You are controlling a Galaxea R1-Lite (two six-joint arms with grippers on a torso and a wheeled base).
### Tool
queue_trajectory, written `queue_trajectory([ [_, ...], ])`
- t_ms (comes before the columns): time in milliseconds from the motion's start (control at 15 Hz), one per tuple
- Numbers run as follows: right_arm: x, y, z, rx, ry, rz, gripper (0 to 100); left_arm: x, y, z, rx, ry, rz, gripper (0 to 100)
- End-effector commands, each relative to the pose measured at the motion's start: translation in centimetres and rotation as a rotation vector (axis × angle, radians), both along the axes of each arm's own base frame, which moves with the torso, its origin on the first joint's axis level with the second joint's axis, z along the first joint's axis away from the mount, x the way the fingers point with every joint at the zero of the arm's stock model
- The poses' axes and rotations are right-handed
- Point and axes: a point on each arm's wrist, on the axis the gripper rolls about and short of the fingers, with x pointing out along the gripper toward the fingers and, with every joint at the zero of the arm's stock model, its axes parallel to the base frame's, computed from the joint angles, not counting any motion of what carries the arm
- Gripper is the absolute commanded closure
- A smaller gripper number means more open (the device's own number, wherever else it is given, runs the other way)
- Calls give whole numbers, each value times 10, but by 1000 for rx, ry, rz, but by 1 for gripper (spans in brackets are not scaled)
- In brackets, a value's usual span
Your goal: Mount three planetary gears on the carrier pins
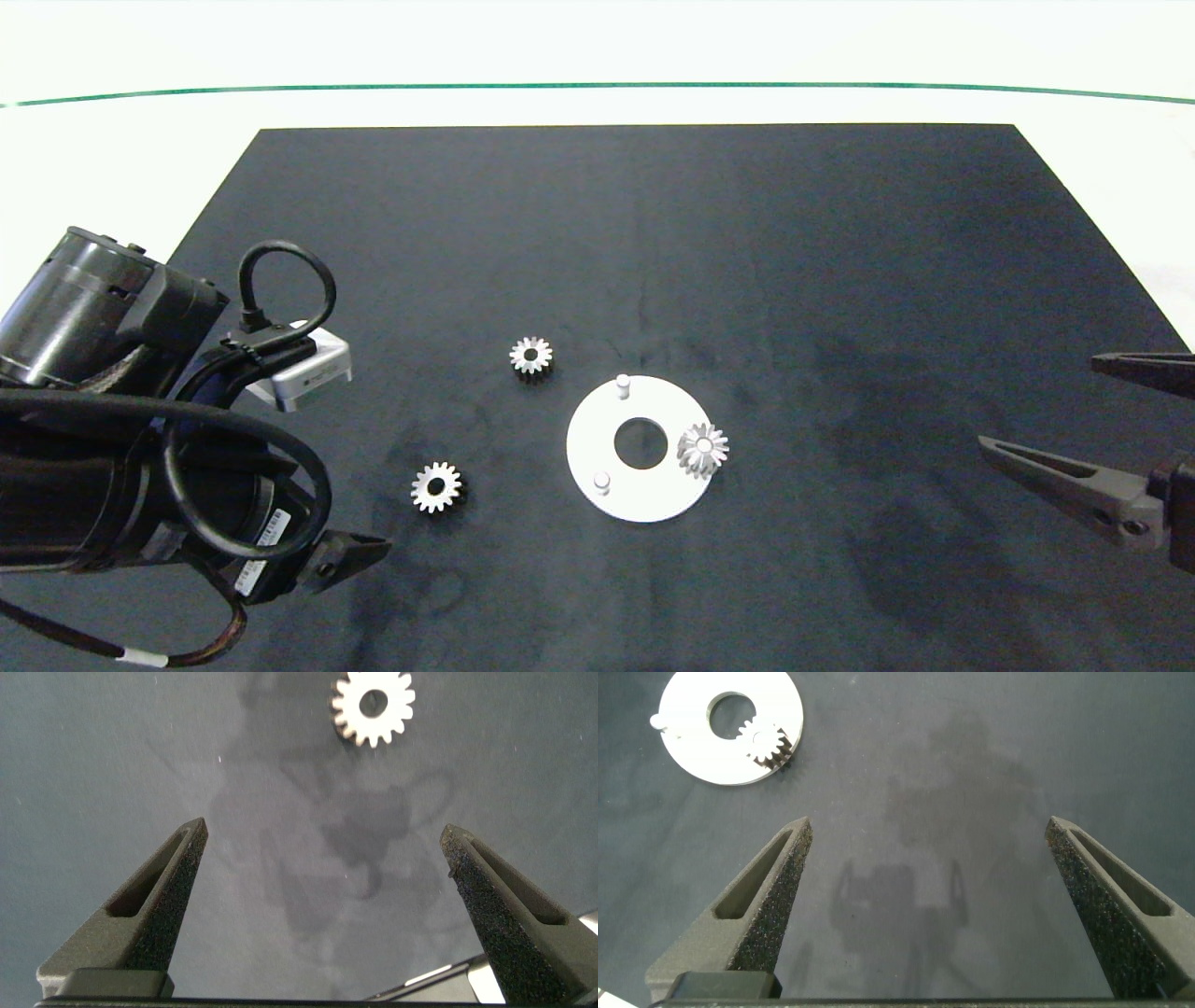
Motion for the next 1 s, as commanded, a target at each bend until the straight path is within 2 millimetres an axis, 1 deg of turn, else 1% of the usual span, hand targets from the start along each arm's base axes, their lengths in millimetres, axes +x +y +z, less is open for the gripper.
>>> queue_trajectory([
  [67, -1, 0, 0, -1, -1, 2, 0, 14, -7, -4, 22, 33, -4, 0],
  [267, -4, -3, 2, 6, -15, 1, 0, 16, -8, -8, 35, 62, -2, 0],
  [333, -6, -4, 1, -7, -19, 7, 0, 19, -9, -11, 41, 75, 0, 0],
  [467, -5, -3, -2, -41, -17, 16, 0, 22, -11, -7, 35, 61, -1, 0],
  [600, -6, -4, -3, -42, -17, 17, 0, 30, -15, -7, 37, 65, 1, 0],
  [733, -6, -4, -3, -40, -20, 16, 0, 36, -18, -12, 46, 84, -1, 0],
  [1000, -7, -5, -2, -38, -23, 16, 0, 42, -30, -17, 63, 101, -27, 0],
])
